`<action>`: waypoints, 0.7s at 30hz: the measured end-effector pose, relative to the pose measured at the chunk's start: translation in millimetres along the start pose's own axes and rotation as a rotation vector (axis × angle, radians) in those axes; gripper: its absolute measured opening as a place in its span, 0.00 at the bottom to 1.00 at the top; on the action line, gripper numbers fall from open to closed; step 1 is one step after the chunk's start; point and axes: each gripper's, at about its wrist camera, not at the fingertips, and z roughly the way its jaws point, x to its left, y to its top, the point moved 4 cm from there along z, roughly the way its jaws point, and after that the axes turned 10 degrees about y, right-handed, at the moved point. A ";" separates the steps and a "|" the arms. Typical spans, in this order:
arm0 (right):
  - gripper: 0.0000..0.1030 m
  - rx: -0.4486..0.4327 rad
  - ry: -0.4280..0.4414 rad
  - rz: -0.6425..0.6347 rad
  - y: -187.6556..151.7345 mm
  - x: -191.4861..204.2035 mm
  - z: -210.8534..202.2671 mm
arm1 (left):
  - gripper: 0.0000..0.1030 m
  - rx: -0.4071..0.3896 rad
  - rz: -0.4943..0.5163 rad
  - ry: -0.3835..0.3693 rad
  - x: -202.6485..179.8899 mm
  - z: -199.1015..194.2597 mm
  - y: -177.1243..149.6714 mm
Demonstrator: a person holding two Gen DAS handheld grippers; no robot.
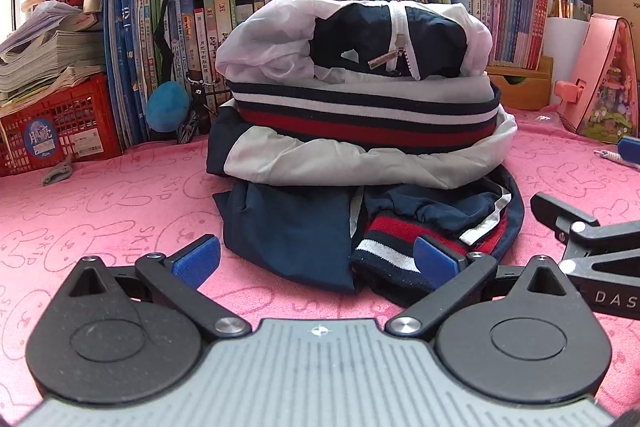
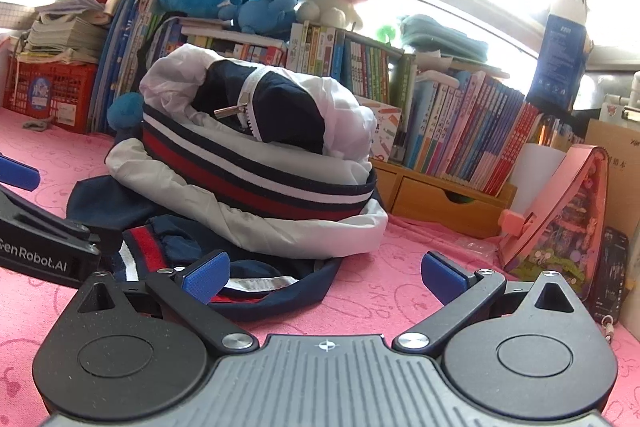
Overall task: Fold clothes
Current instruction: 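Approach the clothes pile with both grippers open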
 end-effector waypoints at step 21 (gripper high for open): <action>1.00 0.011 -0.025 -0.222 -2.7 31.4 2.9 | 1.00 0.189 -0.081 -0.025 -0.9 33.2 -22.5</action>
